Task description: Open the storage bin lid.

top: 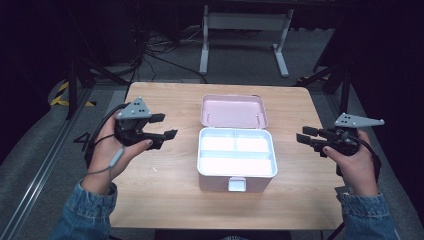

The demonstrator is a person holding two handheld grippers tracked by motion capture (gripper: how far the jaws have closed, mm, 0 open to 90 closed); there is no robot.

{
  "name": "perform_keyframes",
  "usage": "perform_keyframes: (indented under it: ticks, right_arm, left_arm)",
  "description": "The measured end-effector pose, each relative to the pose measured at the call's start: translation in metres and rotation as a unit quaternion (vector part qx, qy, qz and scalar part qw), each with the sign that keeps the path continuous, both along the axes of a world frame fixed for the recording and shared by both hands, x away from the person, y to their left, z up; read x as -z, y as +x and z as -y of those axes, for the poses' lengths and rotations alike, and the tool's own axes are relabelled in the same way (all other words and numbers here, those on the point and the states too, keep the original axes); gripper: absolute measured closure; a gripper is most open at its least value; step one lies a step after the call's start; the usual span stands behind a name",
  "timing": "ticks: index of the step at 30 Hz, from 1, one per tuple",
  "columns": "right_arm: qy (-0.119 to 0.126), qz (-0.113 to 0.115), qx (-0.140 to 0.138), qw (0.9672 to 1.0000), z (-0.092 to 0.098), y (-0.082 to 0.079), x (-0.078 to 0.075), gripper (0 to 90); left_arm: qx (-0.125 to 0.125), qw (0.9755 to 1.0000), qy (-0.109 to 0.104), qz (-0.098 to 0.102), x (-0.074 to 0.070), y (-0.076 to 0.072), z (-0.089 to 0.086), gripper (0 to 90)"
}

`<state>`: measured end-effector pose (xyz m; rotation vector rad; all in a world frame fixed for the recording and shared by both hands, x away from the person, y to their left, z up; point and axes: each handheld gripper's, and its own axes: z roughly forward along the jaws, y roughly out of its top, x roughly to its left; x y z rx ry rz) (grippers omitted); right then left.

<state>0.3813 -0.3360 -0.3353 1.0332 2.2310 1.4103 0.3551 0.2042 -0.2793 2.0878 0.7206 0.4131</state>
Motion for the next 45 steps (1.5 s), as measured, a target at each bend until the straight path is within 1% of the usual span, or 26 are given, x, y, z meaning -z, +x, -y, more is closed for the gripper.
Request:
perform_keyframes:
  ticks: [2, 5, 9, 12, 14, 17, 20, 22, 24, 25, 26, 27, 28, 30, 31, 32, 33, 34, 35, 37, 39, 40, 41, 42, 43, 45]
  right_arm:
    - [-0.006, -0.002, -0.002, 1.0, 0.0, 0.002, 0.0, 55.1]
    - [-0.011, -0.009, -0.003, 0.9999, 0.001, 0.004, 0.002, 54.3]
    - [-0.017, -0.016, -0.003, 0.9997, 0.001, 0.005, 0.006, 53.9]
    - [-0.022, -0.02, 0.001, 0.9996, 0.003, 0.006, 0.007, 53.6]
    - [-0.026, -0.022, 0.003, 0.9994, 0.003, 0.006, 0.008, 53.3]
    - [-0.034, -0.028, 0.005, 0.999, 0.005, 0.006, 0.011, 53.0]
    - [-0.044, -0.034, 0.009, 0.9984, 0.007, 0.007, 0.014, 52.7]
    - [-0.049, -0.04, 0.01, 0.998, 0.008, 0.008, 0.016, 52.4]
    - [-0.055, -0.043, 0.012, 0.9975, 0.009, 0.008, 0.018, 52.2]
    - [-0.055, -0.043, 0.012, 0.9975, 0.009, 0.008, 0.018, 52.2]
    - [-0.061, -0.05, 0.014, 0.9968, 0.011, 0.008, 0.02, 51.9]
    - [-0.065, -0.053, 0.016, 0.9964, 0.011, 0.008, 0.021, 51.4]
    - [-0.065, -0.053, 0.016, 0.9964, 0.011, 0.008, 0.021, 51.4]
    - [-0.072, -0.06, 0.02, 0.9954, 0.013, 0.007, 0.024, 51.1]
    - [-0.075, -0.064, 0.022, 0.9949, 0.013, 0.007, 0.024, 50.9]
    - [-0.078, -0.065, 0.023, 0.9946, 0.014, 0.007, 0.026, 50.7]
    - [-0.08, -0.07, 0.026, 0.994, 0.015, 0.007, 0.027, 50.5]
    - [-0.082, -0.074, 0.028, 0.9935, 0.016, 0.007, 0.028, 50.3]
    - [-0.086, -0.079, 0.03, 0.9927, 0.017, 0.007, 0.03, 50.1]
    - [-0.091, -0.089, 0.037, 0.9912, 0.019, 0.008, 0.033, 50.1]
    - [-0.093, -0.098, 0.042, 0.9899, 0.02, 0.009, 0.036, 50.0]
    - [-0.096, -0.105, 0.044, 0.9888, 0.021, 0.009, 0.038, 49.7]
    - [-0.099, -0.112, 0.045, 0.9878, 0.022, 0.01, 0.04, 49.7]
    - [-0.102, -0.116, 0.046, 0.987, 0.022, 0.01, 0.041, 49.7]
    - [-0.109, -0.121, 0.047, 0.9855, 0.023, 0.011, 0.044, 49.7]
    - [-0.114, -0.132, 0.051, 0.9833, 0.023, 0.012, 0.047, 49.0]
  left_arm:
    - [-0.007, 0.9999, 0.011, -0.002, 0.004, -0.007, -0.009, 35.5]
    - [-0.021, 0.9996, 0.016, -0.003, 0.012, -0.014, -0.019, 33.2]
    - [-0.034, 0.9992, 0.016, -0.014, 0.027, -0.022, -0.035, 33.0]
    - [-0.037, 0.9986, 0.028, -0.027, 0.038, -0.025, -0.042, 32.3]
    - [-0.04, 0.9977, 0.041, -0.037, 0.044, -0.026, -0.045, 31.4]
    - [-0.043, 0.9963, 0.052, -0.053, 0.054, -0.027, -0.049, 31.2]
    - [-0.047, 0.9955, 0.055, -0.061, 0.061, -0.025, -0.052, 31.1]
    - [-0.055, 0.9942, 0.06, -0.07, 0.067, -0.024, -0.055, 31.0]
    - [-0.057, 0.9936, 0.062, -0.075, 0.069, -0.023, -0.056, 30.7]
    - [-0.06, 0.9927, 0.07, -0.077, 0.071, -0.022, -0.057, 30.7]
    - [-0.066, 0.9904, 0.081, -0.09, 0.076, -0.02, -0.06, 30.6]
    - [-0.074, 0.9886, 0.09, -0.095, 0.079, -0.018, -0.063, 30.5]
    - [-0.074, 0.9886, 0.09, -0.095, 0.079, -0.018, -0.063, 30.6]
    - [-0.089, 0.9859, 0.097, -0.102, 0.084, -0.015, -0.066, 30.6]
    - [-0.084, 0.9857, 0.099, -0.107, 0.086, -0.013, -0.069, 30.6]
    - [-0.087, 0.9853, 0.096, -0.112, 0.089, -0.012, -0.069, 30.6]
    - [-0.092, 0.9833, 0.097, -0.124, 0.093, -0.011, -0.07, 30.7]
    - [-0.098, 0.9823, 0.101, -0.124, 0.097, -0.009, -0.07, 30.6]
    - [-0.104, 0.98, 0.11, -0.129, 0.101, -0.008, -0.071, 30.6]
    - [-0.105, 0.9768, 0.125, -0.139, 0.106, -0.005, -0.073, 30.6]
    - [-0.105, 0.9736, 0.131, -0.155, 0.112, -0.003, -0.075, 30.6]
    - [-0.105, 0.9725, 0.132, -0.16, 0.114, -0.002, -0.076, 30.6]
    - [-0.107, 0.9721, 0.131, -0.162, 0.116, -0.002, -0.076, 30.6]
    - [-0.108, 0.9706, 0.133, -0.169, 0.118, -0.001, -0.076, 30.6]
    - [-0.108, 0.97, 0.138, -0.169, 0.119, -0.001, -0.077, 30.5]
    - [-0.113, 0.9656, 0.148, -0.181, 0.121, -0.001, -0.076, 30.4]
